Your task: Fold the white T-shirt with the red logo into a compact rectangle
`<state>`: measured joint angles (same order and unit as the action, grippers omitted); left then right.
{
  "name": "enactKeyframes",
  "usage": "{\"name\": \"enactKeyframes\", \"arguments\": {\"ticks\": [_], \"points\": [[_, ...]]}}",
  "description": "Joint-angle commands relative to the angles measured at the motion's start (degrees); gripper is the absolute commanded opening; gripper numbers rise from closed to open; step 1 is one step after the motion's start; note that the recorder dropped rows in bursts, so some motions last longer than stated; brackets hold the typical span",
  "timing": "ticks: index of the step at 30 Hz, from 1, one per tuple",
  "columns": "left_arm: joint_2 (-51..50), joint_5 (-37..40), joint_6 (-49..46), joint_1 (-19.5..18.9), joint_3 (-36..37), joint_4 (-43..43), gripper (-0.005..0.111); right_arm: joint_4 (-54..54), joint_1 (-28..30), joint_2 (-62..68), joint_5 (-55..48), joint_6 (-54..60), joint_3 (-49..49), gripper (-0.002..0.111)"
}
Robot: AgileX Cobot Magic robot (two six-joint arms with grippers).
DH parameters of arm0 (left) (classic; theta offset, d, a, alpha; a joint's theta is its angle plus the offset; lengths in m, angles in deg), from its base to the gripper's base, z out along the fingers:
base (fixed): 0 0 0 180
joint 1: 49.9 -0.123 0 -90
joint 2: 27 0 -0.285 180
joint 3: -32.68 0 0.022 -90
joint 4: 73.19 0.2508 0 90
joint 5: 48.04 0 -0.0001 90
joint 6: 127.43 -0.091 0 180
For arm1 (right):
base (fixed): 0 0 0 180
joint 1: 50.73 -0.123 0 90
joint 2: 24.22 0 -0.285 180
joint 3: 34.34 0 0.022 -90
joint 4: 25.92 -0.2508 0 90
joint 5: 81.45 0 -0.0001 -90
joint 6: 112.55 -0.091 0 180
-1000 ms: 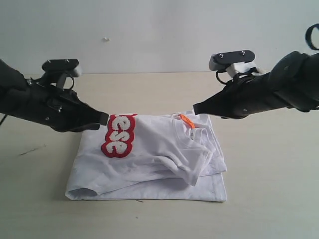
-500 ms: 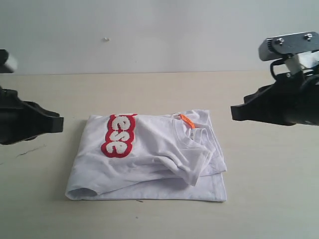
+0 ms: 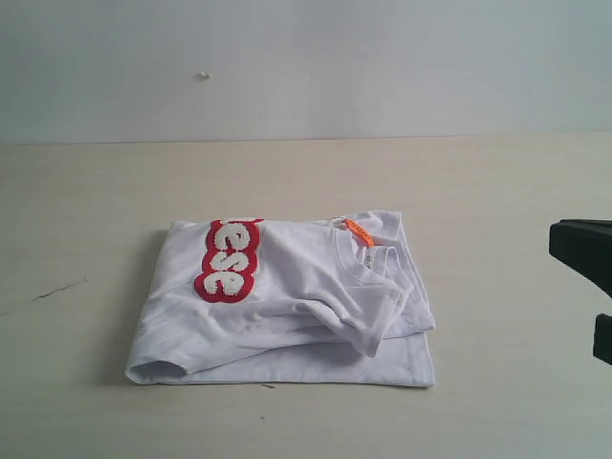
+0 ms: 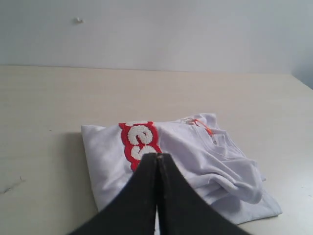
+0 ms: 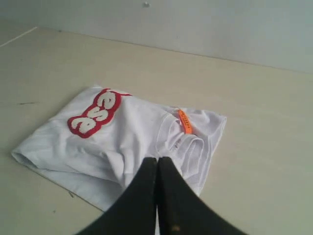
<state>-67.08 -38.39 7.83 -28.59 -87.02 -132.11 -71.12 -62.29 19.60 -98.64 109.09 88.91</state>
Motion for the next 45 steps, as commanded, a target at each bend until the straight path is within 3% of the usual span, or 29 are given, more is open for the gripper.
{"name": "enactKeyframes", "arguments": {"ticks": [1, 17, 31, 45], "points": [[2.9, 4.1, -0.2, -0.1, 0.7, -0.1, 0.000, 0.2, 0.3, -2.0, -1.0, 0.1, -0.3, 0.000], [3.3, 4.6, -0.2, -0.1, 0.7, -0.1, 0.000, 0.2, 0.3, -2.0, -0.6, 0.3, -0.3, 0.000], [14.1, 4.0, -0.2, -13.4, 0.7, 1.1, 0.000, 0.2, 0.3, -2.0, -0.6, 0.3, -0.3, 0.000], [21.0, 0.8, 2.9, -13.9, 1.0, 2.2, 0.000, 0.2, 0.3, -2.0, -0.6, 0.3, -0.3, 0.000]]}}
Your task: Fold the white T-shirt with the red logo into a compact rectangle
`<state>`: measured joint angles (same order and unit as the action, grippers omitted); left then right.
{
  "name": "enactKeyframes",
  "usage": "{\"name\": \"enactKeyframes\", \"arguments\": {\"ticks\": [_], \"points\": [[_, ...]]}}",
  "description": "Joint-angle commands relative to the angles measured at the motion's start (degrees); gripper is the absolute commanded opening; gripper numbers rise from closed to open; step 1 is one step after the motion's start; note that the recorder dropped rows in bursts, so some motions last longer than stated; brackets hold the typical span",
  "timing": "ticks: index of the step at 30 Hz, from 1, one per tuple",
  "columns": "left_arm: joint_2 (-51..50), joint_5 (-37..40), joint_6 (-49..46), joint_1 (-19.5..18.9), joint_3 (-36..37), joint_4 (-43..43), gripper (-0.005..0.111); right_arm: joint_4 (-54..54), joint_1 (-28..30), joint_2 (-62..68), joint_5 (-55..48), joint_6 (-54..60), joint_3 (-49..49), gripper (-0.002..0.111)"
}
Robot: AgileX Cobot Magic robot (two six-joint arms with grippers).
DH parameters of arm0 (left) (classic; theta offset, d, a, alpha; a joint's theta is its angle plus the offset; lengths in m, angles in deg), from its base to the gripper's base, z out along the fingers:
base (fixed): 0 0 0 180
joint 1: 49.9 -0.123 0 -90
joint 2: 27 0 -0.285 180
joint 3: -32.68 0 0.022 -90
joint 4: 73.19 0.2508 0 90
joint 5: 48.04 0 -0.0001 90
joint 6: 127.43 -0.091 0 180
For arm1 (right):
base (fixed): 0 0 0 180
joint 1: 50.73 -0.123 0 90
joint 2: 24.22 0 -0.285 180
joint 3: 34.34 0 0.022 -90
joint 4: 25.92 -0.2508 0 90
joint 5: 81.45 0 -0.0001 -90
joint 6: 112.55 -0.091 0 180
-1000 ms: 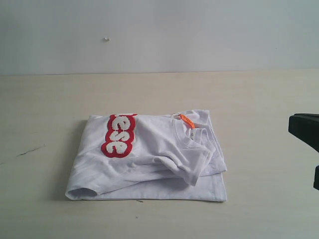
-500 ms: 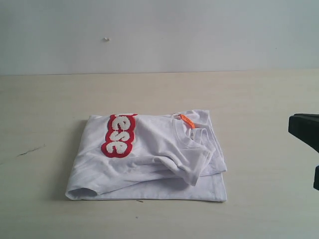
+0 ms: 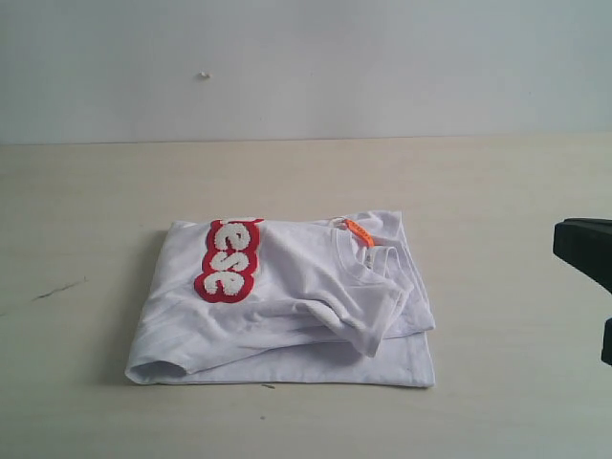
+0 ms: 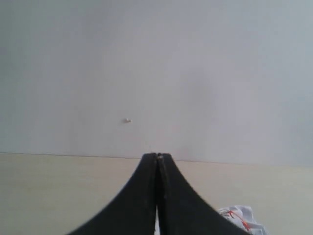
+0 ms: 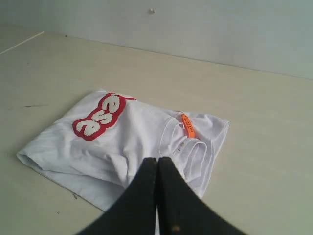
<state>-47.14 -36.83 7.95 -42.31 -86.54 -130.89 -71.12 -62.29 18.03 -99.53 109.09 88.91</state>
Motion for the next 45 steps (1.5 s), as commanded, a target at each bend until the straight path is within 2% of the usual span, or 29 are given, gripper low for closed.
{"name": "enactKeyframes", "arguments": {"ticks": [1, 4, 9, 11, 13, 17, 22, 29, 37, 41, 45], "points": [[1.1, -0.6, 4.8, -0.2, 0.5, 3.4, 0.000, 0.2, 0.3, -0.5, 0.3, 0.3, -0.3, 0.000], [1.2, -0.4, 17.8, -0.2, 0.9, 18.0, 0.000, 0.2, 0.3, -0.5, 0.3, 0.3, -0.3, 0.000], [5.0, 2.1, 46.9, -0.3, 1.8, 50.0, 0.000, 0.2, 0.3, -0.5, 0.3, 0.3, -0.3, 0.000], [6.9, 6.0, 52.8, -0.7, 1.8, 57.2, 0.000, 0.2, 0.3, -0.5, 0.3, 0.3, -0.3, 0.000], [8.9, 9.8, 54.1, -1.5, 1.8, 61.1, 0.000, 0.2, 0.3, -0.5, 0.3, 0.3, -0.3, 0.000], [12.3, 15.0, 52.2, -3.1, 1.8, 64.6, 0.000, 0.2, 0.3, -0.5, 0.3, 0.3, -0.3, 0.000], [12.3, 15.2, 51.1, -3.6, 4.5, 64.4, 0.000, 0.2, 0.3, -0.5, 0.3, 0.3, -0.3, 0.000], [12.3, 8.5, 51.2, -3.6, 9.9, 62.4, 0.000, 0.2, 0.3, -0.5, 0.3, 0.3, -0.3, 0.000], [12.3, 4.8, 51.1, -3.6, 16.0, 58.3, 0.000, 0.2, 0.3, -0.5, 0.3, 0.3, -0.3, 0.000], [12.3, 3.7, 50.4, -3.6, 16.4, 56.7, 0.000, 0.2, 0.3, -0.5, 0.3, 0.3, -0.3, 0.000], [12.3, 4.1, 45.0, -3.6, 16.4, 54.5, 0.000, 0.2, 0.3, -0.5, 0.3, 0.3, -0.3, 0.000]]}}
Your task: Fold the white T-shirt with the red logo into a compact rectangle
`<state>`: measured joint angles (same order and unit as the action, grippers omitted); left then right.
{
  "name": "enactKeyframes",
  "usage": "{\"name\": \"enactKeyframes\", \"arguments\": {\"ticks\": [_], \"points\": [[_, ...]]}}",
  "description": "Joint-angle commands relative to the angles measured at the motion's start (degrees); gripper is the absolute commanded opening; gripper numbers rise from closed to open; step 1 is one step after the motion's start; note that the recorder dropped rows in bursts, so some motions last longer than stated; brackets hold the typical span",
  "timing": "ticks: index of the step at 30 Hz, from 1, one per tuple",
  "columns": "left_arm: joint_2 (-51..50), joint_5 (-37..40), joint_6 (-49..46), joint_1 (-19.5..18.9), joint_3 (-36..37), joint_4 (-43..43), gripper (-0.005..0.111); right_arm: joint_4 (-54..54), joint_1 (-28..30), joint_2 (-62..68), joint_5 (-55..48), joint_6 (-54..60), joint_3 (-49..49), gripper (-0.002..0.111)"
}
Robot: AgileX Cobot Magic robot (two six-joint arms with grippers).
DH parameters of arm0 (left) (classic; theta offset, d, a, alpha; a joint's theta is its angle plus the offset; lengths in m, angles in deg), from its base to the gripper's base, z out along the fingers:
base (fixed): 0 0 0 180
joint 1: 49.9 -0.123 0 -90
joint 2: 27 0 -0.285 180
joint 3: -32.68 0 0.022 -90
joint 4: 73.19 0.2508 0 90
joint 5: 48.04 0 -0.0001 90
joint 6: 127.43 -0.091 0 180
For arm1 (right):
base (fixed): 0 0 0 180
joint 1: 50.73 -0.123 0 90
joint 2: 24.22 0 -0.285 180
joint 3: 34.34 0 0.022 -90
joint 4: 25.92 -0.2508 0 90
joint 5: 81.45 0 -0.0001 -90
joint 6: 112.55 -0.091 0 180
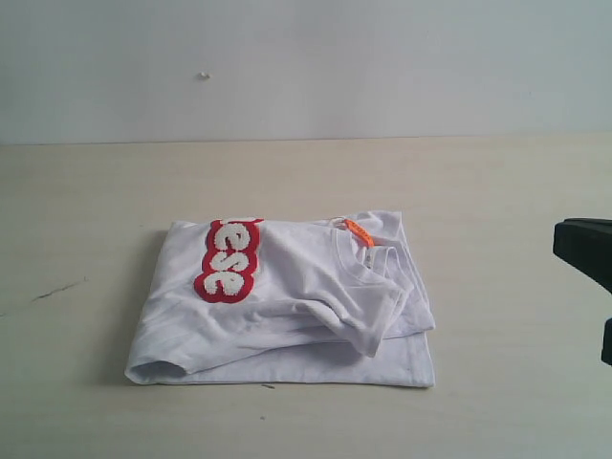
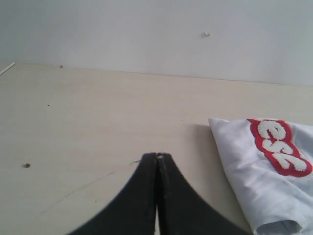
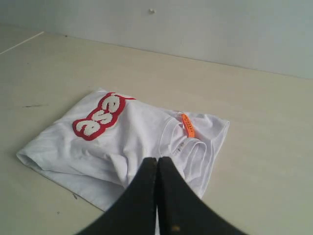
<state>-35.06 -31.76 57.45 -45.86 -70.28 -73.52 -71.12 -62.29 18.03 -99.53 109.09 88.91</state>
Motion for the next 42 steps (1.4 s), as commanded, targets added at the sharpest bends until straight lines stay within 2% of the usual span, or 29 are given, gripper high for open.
{"name": "enactKeyframes", "arguments": {"ticks": [1, 6, 13, 42], "points": [[0.3, -1.0, -6.3, -0.1, 0.2, -3.8, 0.000, 0.2, 0.3, -0.5, 0.3, 0.3, -0.3, 0.000], [0.3, 4.0, -7.5, -0.1, 0.2, -4.6, 0.000, 0.2, 0.3, -0.5, 0.3, 0.3, -0.3, 0.000], [0.3, 4.1, -2.9, -0.1, 0.2, -2.5, 0.000, 0.2, 0.3, -0.5, 0.3, 0.3, -0.3, 0.000], [0.3, 4.0, -3.1, -0.1, 0.2, -2.4, 0.000, 0.2, 0.3, -0.5, 0.3, 0.3, -0.3, 0.000]]}}
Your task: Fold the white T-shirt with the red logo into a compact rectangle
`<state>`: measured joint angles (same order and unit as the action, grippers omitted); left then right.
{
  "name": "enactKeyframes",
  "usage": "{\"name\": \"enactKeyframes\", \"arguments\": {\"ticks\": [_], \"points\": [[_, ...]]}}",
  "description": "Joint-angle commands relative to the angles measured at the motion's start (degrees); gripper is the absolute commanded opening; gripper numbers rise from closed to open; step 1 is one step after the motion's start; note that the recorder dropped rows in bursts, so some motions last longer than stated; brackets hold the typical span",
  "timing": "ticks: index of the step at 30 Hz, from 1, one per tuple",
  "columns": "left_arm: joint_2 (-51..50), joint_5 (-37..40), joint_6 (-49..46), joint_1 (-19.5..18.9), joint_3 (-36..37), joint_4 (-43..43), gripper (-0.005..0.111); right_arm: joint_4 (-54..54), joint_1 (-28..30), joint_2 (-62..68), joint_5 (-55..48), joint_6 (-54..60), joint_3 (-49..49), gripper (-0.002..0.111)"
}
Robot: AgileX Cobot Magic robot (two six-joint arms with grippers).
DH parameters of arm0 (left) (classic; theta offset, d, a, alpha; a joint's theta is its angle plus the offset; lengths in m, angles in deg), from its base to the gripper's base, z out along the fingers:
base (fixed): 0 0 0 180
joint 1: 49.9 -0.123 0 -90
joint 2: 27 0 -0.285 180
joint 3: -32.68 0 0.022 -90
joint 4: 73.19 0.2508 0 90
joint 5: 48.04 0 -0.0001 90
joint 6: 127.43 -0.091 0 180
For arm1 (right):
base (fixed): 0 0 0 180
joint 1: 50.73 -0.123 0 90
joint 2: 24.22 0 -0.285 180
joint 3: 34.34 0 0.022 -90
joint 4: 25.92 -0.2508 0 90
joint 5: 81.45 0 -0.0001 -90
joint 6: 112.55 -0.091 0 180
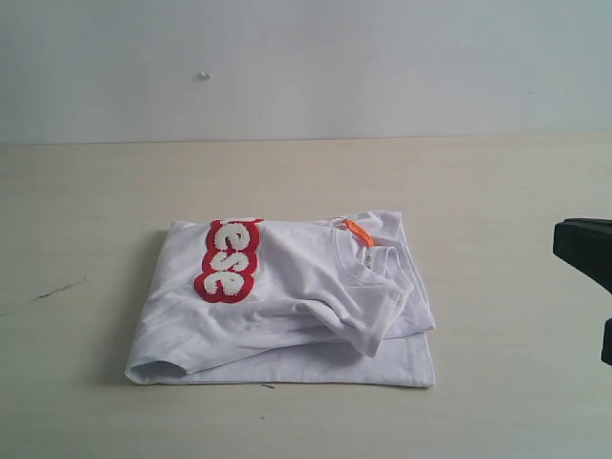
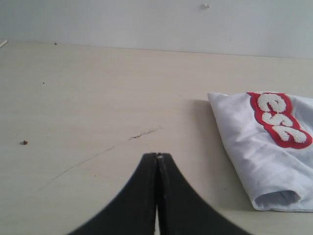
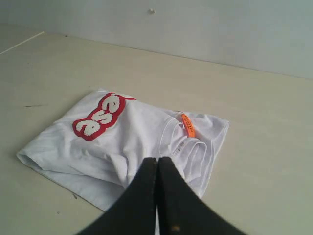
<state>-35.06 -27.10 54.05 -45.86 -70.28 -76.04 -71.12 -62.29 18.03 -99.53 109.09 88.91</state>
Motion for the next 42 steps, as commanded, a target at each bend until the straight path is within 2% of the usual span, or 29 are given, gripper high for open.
{"name": "enactKeyframes", "arguments": {"ticks": [1, 20, 25, 28, 36, 42], "points": [[0.3, -0.6, 0.3, -0.1, 0.2, 0.1, 0.000, 0.2, 0.3, -0.5, 0.3, 0.3, -0.3, 0.000], [0.3, -0.6, 0.3, -0.1, 0.2, 0.1, 0.000, 0.2, 0.6, -0.6, 0.2, 0.3, -0.3, 0.000], [0.3, -0.6, 0.3, -0.1, 0.2, 0.1, 0.000, 0.2, 3.8, -5.6, -0.5, 0.3, -0.3, 0.000], [0.3, -0.6, 0.3, -0.1, 0.2, 0.1, 0.000, 4.5, 6.9, -10.6, -1.9, 0.3, -0.3, 0.000], [0.3, -0.6, 0.3, -0.1, 0.2, 0.1, 0.000, 7.7, 16.9, -22.6, -4.3, 0.3, -0.3, 0.000], [0.3, -0.6, 0.3, -0.1, 0.2, 0.1, 0.000, 7.7, 18.1, -26.7, -4.5, -1.1, -0.3, 0.000]]}}
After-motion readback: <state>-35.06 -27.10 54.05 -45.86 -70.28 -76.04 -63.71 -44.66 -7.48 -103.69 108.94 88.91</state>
